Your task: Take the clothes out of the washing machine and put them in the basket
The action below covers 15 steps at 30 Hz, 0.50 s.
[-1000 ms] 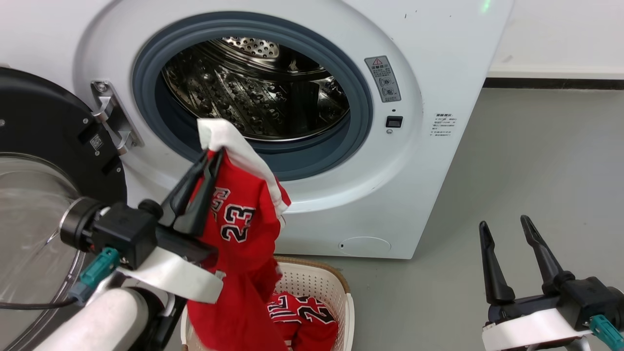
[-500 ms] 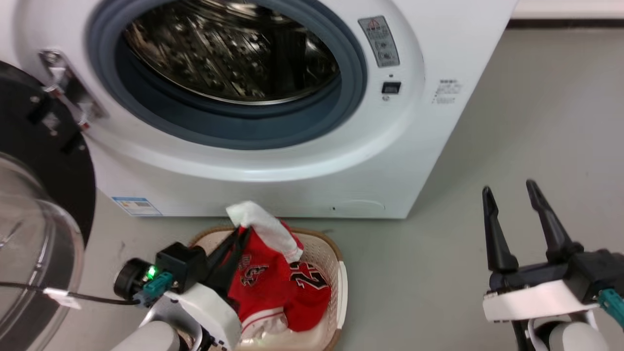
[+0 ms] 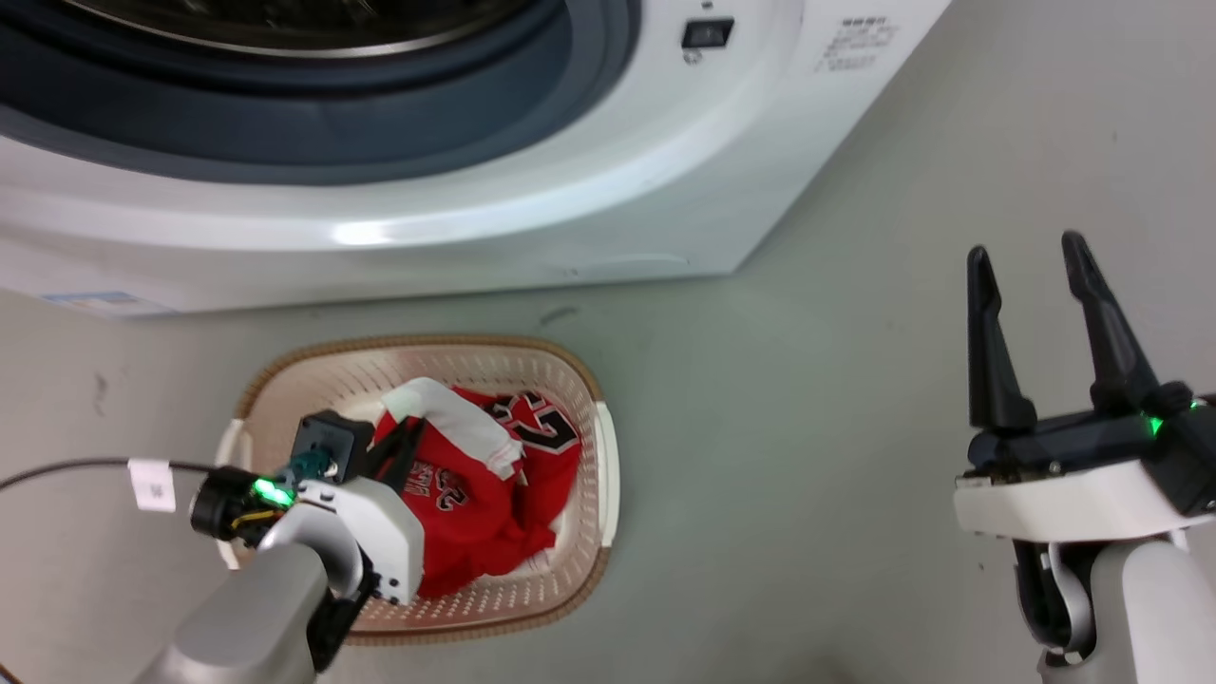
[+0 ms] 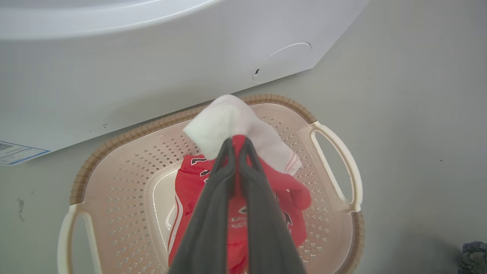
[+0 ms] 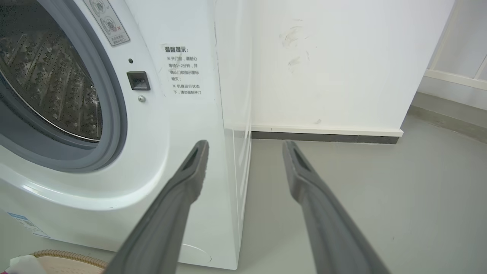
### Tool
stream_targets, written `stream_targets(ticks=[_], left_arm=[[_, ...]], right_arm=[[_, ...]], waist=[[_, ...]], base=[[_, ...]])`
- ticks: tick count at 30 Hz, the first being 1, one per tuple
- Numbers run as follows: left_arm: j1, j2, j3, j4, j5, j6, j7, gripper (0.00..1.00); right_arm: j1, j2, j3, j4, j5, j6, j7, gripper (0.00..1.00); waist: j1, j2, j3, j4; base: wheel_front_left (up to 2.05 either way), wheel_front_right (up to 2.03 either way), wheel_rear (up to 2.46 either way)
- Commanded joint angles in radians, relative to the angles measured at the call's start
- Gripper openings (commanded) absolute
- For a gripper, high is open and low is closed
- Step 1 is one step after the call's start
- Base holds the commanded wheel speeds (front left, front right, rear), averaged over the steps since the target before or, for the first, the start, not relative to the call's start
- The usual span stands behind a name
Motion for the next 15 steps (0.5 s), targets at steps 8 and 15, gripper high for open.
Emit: stream_targets(ticks=[8,15], left_arm=[[-0.202,-0.075,-0.043,0.321,0.039,-0.063,0.039,0.0],[-0.302,-0.105,-0.094,0.495,0.081,-0.079,0.071,0.0]], right_arm=[[-0.09,0.001,-0.008,-0.031,0.033,-0.001,-0.002,1.0],[-0.127,0.001,-0.017,-0.059,0.065,-0.001,-0.002,1.0]], waist=[[-0.0002,0.0,0.25,-0.081],[-0.0002,0.0,0.367,-0.112]], base=[[0.0,0.0,0.0],[0.0,0.0,0.0]])
